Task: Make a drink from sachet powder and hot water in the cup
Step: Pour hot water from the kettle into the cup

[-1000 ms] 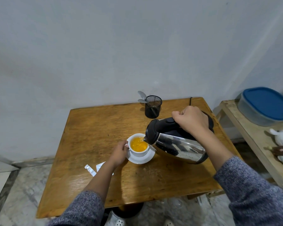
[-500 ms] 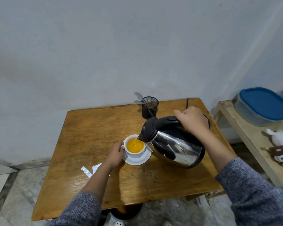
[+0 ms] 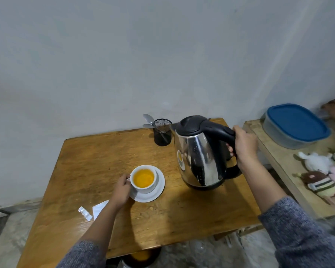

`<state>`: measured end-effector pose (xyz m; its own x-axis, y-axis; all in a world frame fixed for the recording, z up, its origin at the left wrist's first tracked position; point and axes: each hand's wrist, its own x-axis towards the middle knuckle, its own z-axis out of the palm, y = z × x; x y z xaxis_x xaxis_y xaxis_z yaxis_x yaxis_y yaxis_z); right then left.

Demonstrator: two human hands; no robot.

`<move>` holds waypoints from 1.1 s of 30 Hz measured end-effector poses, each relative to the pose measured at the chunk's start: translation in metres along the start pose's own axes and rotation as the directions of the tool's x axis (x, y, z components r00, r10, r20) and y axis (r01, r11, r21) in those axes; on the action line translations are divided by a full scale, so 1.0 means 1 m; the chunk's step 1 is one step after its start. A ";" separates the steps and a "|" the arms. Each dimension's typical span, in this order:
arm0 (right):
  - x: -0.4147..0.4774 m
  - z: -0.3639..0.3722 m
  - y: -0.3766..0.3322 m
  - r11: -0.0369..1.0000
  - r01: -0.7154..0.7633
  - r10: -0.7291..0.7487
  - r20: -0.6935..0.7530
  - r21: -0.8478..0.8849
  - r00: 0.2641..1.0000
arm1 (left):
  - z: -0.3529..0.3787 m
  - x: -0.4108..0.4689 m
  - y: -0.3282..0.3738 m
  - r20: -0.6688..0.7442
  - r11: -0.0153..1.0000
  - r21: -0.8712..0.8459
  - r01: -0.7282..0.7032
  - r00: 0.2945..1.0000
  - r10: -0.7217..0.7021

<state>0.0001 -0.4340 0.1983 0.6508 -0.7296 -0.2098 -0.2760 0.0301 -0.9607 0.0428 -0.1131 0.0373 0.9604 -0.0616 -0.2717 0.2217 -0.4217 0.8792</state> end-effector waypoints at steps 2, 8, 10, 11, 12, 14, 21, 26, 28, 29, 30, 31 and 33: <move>0.005 -0.007 -0.001 0.997 0.012 -0.008 -0.054 0.075 0.998 | 0.003 -0.002 0.003 -0.023 0.999 -0.036 0.006 1.000 -0.007; 0.030 -0.025 -0.005 0.964 0.034 0.030 -0.233 0.264 0.972 | 0.008 -0.002 -0.001 -0.102 0.996 -0.091 0.017 0.994 -0.026; 0.041 -0.028 -0.007 0.949 0.031 0.057 -0.267 0.313 0.962 | 0.010 -0.002 -0.003 -0.121 0.996 -0.093 0.014 0.992 -0.025; 0.046 -0.028 -0.008 0.949 0.032 0.059 -0.277 0.313 0.959 | 0.012 -0.003 -0.004 -0.133 0.996 -0.093 0.012 0.991 -0.024; 0.051 -0.028 -0.008 0.955 0.032 0.056 -0.285 0.296 0.957 | 0.014 -0.003 -0.005 -0.142 0.996 -0.091 0.015 0.989 -0.028; 0.059 -0.026 -0.005 0.972 0.035 0.036 -0.291 0.233 0.956 | 0.016 -0.002 -0.006 -0.152 0.995 -0.098 0.029 0.987 -0.044; 0.087 -0.025 0.020 0.939 0.010 0.093 -0.284 0.343 0.954 | 0.019 -0.002 -0.001 -0.175 0.992 -0.119 0.047 0.982 -0.067; 0.110 -0.026 0.030 0.937 -0.008 0.110 -0.273 0.349 0.956 | 0.021 -0.004 0.003 -0.190 0.990 -0.132 0.045 0.979 -0.070; 0.118 -0.027 0.032 0.933 -0.016 0.122 -0.272 0.360 0.954 | 0.022 -0.004 0.002 -0.203 0.990 -0.132 0.048 0.976 -0.074; 0.122 -0.027 0.033 0.930 -0.019 0.127 -0.271 0.368 0.954 | 0.022 -0.004 0.003 -0.209 0.990 -0.132 0.047 0.975 -0.074; 0.125 -0.028 0.034 0.926 -0.021 0.129 -0.265 0.376 0.955 | 0.023 -0.005 0.004 -0.212 0.990 -0.132 0.044 0.975 -0.071; 0.129 -0.028 0.034 0.923 -0.024 0.129 -0.251 0.383 0.959 | 0.023 -0.005 0.005 -0.215 0.990 -0.134 0.038 0.974 -0.066; 0.133 -0.026 0.032 0.924 -0.031 0.123 -0.219 0.382 0.968 | 0.023 -0.006 0.008 -0.211 0.991 -0.132 0.029 0.976 -0.056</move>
<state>0.0595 -0.5483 0.1443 0.4413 -0.8520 -0.2815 -0.0047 0.3115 -0.9502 0.0353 -0.1370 0.0365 0.9603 0.1550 -0.2319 0.2694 -0.2997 0.9152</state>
